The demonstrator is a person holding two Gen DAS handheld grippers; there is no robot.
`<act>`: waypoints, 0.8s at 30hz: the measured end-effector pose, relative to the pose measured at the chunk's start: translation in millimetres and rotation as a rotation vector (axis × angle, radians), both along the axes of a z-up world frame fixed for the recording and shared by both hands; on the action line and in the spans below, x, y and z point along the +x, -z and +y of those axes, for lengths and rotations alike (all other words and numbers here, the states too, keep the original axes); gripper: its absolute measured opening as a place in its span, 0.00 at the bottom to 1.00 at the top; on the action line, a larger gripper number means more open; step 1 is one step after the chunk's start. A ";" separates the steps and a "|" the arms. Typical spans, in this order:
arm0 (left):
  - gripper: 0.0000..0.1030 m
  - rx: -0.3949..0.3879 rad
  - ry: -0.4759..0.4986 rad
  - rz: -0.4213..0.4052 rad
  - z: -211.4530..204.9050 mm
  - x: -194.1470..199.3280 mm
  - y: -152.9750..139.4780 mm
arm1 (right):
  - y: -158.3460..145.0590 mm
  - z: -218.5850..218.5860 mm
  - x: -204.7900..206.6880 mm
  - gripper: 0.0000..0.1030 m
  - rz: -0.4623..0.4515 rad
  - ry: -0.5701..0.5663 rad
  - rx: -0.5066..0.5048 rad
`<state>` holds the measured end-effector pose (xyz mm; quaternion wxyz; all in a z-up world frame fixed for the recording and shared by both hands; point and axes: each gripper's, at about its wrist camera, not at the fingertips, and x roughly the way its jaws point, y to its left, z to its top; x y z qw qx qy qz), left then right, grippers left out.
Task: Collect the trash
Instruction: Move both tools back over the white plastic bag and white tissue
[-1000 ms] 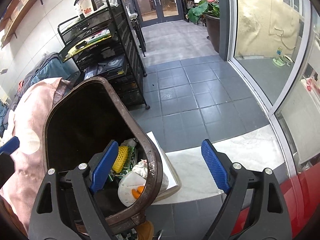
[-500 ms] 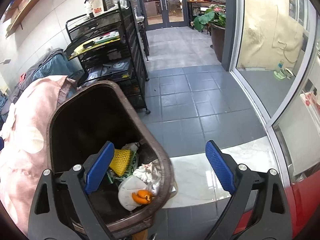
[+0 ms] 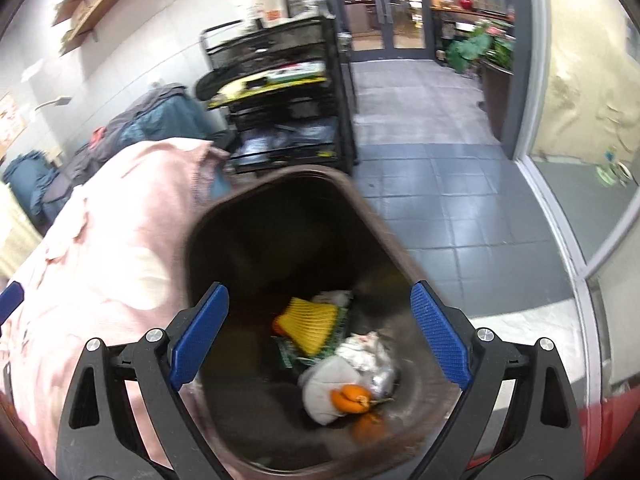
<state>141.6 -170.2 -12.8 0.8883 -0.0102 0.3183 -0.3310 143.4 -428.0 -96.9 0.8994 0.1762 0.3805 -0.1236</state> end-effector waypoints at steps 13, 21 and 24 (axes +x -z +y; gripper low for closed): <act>0.94 0.003 -0.249 -0.028 112.0 25.3 -5.0 | -45.4 106.2 58.3 0.89 -0.086 -0.305 0.006; 0.94 0.060 -0.385 -0.027 186.3 51.3 5.6 | -70.0 176.9 105.0 0.89 -0.130 -0.487 0.031; 0.94 0.072 -0.416 -0.018 210.2 61.3 10.1 | -74.0 201.8 127.6 0.89 -0.124 -0.547 0.045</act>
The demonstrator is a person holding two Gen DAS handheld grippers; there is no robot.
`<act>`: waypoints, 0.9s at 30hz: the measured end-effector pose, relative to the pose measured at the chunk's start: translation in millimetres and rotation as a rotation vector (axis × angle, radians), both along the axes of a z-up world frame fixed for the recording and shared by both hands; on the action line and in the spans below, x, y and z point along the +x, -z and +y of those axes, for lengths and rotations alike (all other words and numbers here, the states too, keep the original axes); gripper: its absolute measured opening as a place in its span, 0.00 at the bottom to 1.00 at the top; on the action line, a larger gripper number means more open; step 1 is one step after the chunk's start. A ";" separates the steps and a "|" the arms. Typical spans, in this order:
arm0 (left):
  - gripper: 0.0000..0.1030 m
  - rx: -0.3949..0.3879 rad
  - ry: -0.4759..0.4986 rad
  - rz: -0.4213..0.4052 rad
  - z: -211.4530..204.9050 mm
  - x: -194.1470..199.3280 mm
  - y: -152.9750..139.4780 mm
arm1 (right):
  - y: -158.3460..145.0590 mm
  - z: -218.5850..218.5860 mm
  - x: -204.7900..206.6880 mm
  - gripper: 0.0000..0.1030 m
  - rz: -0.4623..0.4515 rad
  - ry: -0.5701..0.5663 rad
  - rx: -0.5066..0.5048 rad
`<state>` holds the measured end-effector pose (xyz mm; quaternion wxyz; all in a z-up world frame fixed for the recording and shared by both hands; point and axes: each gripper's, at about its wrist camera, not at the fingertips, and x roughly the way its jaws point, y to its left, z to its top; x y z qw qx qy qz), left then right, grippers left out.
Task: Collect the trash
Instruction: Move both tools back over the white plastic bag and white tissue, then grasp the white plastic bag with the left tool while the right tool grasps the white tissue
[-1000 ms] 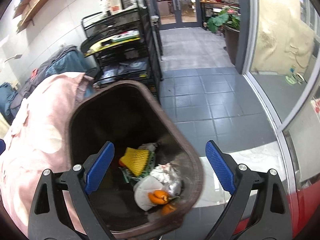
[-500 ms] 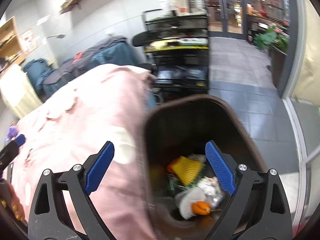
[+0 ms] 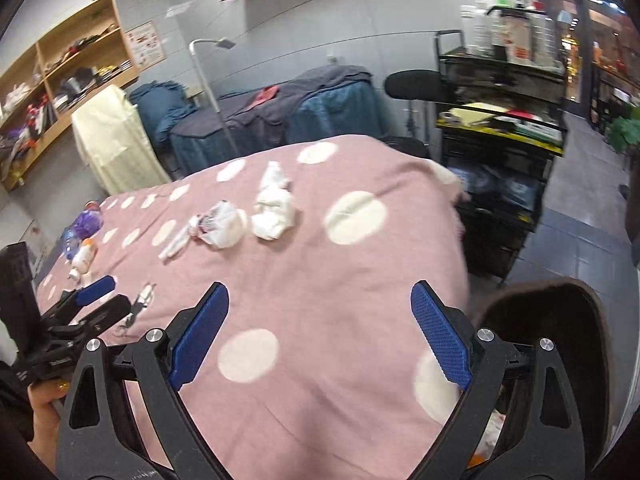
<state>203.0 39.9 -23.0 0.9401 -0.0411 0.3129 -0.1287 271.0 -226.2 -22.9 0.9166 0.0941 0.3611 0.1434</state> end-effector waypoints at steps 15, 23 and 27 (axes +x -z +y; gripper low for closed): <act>0.94 0.144 0.100 0.090 9.4 125.1 24.4 | 29.3 102.7 152.8 0.88 0.097 -0.103 -0.106; 0.64 0.175 0.101 0.198 14.5 159.7 47.8 | 56.1 119.9 196.0 0.39 0.199 -0.089 -0.176; 0.34 0.109 0.071 0.195 28.4 148.5 44.0 | 52.3 109.7 183.7 0.17 0.195 -0.096 -0.114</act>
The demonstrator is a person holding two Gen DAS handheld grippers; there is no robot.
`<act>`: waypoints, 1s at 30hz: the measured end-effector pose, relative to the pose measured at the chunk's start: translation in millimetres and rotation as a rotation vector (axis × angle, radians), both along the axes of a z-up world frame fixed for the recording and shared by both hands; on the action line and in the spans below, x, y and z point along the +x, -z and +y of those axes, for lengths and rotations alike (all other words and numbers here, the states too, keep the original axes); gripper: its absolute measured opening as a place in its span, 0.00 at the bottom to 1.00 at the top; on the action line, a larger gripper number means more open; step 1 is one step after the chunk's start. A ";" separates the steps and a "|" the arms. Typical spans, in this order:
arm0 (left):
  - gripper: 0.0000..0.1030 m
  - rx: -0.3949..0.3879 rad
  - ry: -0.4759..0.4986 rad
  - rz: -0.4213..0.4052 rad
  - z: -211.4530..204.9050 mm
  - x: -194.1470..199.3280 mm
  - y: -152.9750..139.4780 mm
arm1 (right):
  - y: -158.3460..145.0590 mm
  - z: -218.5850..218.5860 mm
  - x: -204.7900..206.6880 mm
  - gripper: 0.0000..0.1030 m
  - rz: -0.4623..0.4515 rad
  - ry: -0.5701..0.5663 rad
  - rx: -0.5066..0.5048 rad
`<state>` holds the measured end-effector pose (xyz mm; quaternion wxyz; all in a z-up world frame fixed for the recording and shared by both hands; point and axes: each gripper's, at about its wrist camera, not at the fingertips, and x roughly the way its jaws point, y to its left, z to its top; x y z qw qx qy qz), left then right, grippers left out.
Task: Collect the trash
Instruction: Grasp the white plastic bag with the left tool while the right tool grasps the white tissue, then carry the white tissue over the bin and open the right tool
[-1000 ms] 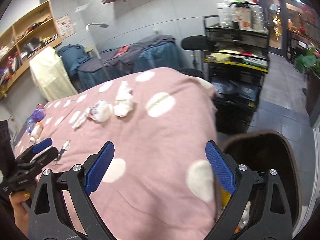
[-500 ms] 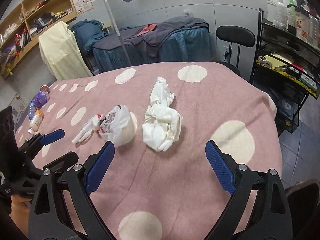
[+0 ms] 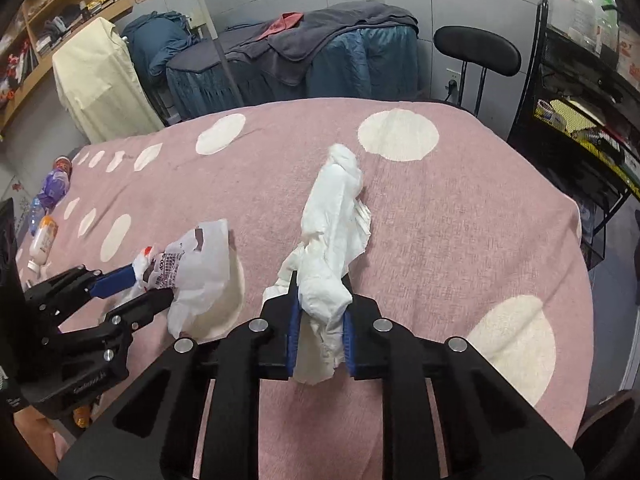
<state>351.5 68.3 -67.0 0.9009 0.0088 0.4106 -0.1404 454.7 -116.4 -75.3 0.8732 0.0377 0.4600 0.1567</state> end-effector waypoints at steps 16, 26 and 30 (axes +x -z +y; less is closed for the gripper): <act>0.20 -0.143 -0.111 -0.165 5.0 -106.7 -49.7 | -46.9 -31.2 -119.2 0.16 -0.139 -0.042 0.052; 0.20 -0.151 -0.120 -0.264 -19.1 -170.0 -73.1 | -58.5 -65.8 -192.7 0.16 -0.197 -0.012 0.081; 0.20 -0.209 -0.112 -0.267 -27.2 -182.9 -75.4 | -64.1 -83.5 -215.9 0.16 -0.234 0.032 0.066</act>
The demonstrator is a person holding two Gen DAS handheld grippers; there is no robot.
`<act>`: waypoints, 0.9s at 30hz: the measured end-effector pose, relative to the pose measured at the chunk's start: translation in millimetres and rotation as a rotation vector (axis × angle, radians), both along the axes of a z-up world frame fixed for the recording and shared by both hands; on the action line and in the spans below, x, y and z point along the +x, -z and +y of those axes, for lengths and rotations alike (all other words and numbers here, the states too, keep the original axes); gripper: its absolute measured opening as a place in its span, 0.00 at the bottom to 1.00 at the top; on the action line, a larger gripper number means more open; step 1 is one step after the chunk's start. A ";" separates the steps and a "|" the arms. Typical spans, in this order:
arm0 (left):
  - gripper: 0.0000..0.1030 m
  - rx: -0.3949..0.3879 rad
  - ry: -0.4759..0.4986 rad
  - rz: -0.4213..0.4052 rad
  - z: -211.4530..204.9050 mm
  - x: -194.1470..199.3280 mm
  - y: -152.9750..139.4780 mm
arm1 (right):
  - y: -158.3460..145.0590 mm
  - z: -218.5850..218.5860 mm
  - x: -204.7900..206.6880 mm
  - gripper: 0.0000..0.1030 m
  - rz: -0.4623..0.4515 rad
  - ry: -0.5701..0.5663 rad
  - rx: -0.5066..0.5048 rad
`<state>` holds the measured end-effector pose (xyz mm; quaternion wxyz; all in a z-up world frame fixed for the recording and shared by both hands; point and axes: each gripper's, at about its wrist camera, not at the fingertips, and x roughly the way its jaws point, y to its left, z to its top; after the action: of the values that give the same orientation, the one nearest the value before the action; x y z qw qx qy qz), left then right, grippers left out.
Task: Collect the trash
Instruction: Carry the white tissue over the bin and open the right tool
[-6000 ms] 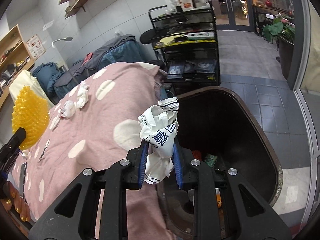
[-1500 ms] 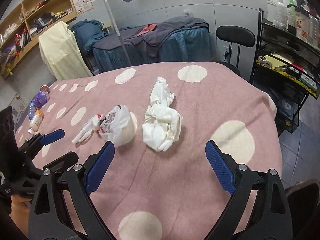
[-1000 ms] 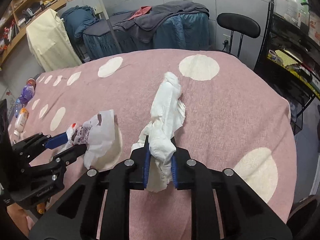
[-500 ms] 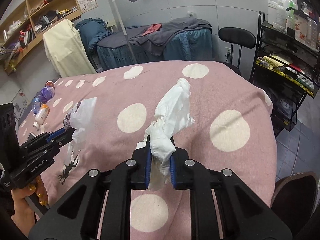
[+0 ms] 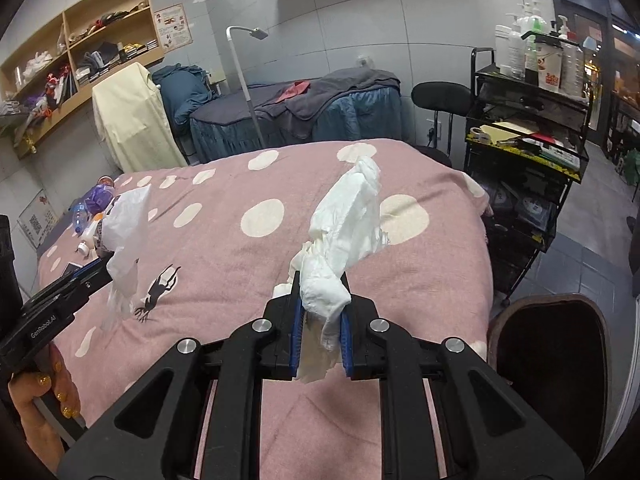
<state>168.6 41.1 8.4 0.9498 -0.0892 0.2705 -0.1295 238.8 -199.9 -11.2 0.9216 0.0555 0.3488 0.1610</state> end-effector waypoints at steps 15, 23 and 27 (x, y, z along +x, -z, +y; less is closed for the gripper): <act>0.20 -0.058 0.067 -0.008 -37.5 -24.4 0.2 | 13.4 -80.4 -46.9 0.16 0.007 0.181 0.053; 0.20 -0.075 0.158 -0.001 -74.2 -30.9 1.9 | 24.6 -119.7 -65.9 0.16 0.028 0.269 0.069; 0.20 -0.080 0.200 0.003 -93.2 -32.6 2.3 | 31.4 -140.1 -72.7 0.16 0.041 0.314 0.074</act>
<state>136.0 -52.1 6.1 0.9273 -0.0996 0.2742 -0.2343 166.1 -340.0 -42.6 0.9254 0.1467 0.3485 0.0268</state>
